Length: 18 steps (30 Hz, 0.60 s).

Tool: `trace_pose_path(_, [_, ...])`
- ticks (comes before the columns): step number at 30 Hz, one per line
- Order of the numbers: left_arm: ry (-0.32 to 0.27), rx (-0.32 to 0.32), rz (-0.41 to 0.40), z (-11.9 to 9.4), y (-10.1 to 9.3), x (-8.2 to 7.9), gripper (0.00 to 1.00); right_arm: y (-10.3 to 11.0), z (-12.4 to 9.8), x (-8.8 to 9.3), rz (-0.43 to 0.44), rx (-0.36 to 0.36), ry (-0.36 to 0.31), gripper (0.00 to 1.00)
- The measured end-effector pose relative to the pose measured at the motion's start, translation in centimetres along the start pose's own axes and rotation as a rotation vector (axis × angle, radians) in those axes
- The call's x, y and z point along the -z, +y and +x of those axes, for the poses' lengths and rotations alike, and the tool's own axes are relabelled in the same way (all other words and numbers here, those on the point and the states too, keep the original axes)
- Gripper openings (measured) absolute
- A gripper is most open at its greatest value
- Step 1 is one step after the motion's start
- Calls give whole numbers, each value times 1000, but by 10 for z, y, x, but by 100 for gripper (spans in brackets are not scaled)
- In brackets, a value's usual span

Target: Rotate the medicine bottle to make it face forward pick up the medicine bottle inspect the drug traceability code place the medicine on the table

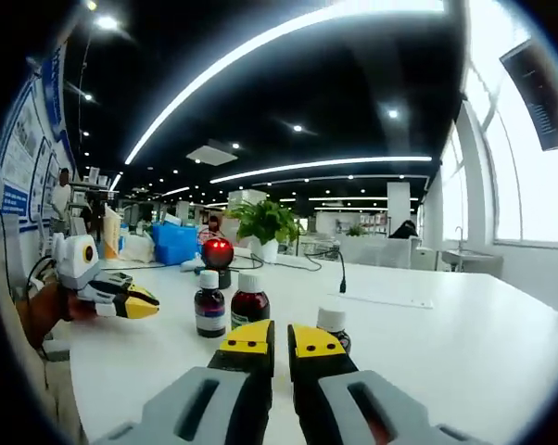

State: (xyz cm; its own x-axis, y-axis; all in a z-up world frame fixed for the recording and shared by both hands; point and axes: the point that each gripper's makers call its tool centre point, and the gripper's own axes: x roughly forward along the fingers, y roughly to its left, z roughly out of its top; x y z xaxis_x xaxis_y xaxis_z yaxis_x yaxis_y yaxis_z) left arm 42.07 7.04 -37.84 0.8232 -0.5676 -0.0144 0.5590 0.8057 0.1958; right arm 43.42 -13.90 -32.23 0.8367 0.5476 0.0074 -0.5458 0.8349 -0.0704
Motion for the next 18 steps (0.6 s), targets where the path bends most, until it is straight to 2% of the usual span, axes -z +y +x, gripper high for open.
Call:
trace_pose_path(12, [0,-8,-4,0,2,0,0,-6,22,-17,-13,-7,18,10])
trace_pose_path(18, [0,-7,-4,1,2,0,0,3,35,-31,-49,-34,9,15])
